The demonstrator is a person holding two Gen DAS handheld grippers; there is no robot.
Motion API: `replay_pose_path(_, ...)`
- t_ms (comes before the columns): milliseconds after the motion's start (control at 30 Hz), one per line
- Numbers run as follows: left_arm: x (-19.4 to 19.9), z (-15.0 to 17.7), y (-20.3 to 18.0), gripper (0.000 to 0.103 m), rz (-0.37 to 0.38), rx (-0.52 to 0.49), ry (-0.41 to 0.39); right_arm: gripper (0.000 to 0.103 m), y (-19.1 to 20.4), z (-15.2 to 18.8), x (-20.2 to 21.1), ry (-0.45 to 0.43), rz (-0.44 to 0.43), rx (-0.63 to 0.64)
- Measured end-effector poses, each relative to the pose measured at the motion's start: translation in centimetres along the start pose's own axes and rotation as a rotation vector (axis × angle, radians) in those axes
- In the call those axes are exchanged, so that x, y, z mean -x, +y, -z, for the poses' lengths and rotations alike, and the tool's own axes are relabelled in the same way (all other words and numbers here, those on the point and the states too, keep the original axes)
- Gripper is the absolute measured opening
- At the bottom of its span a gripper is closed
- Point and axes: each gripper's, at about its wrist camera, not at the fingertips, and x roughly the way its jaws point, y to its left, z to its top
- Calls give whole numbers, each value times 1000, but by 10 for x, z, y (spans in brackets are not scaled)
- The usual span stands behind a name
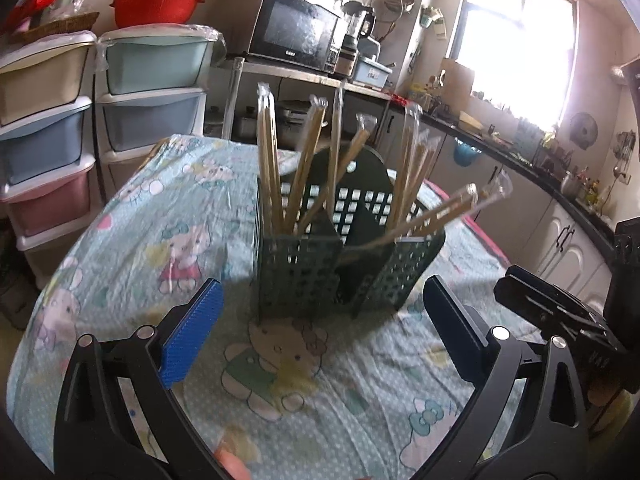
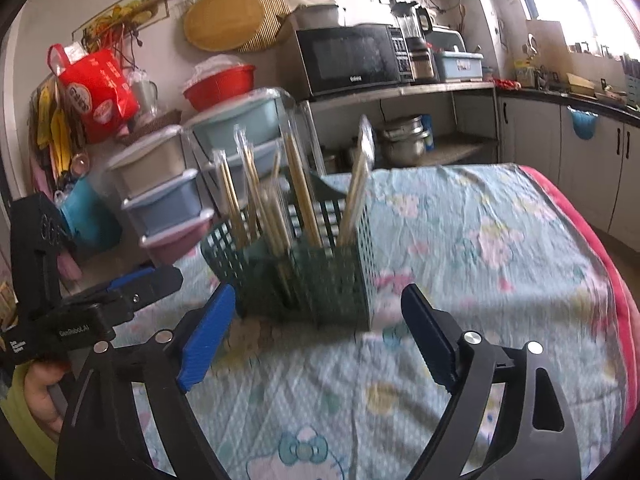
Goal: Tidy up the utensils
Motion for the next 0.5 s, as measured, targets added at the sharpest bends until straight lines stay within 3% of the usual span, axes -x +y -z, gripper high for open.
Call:
replay_pose_path(267, -3, 29, -9, 92, -51, -20, 1, 90, 3, 31, 2, 3, 55, 34)
replay_pose_path(500, 2, 43, -17, 92, -78, -62, -64, 95, 7, 42, 16, -105, 115, 68)
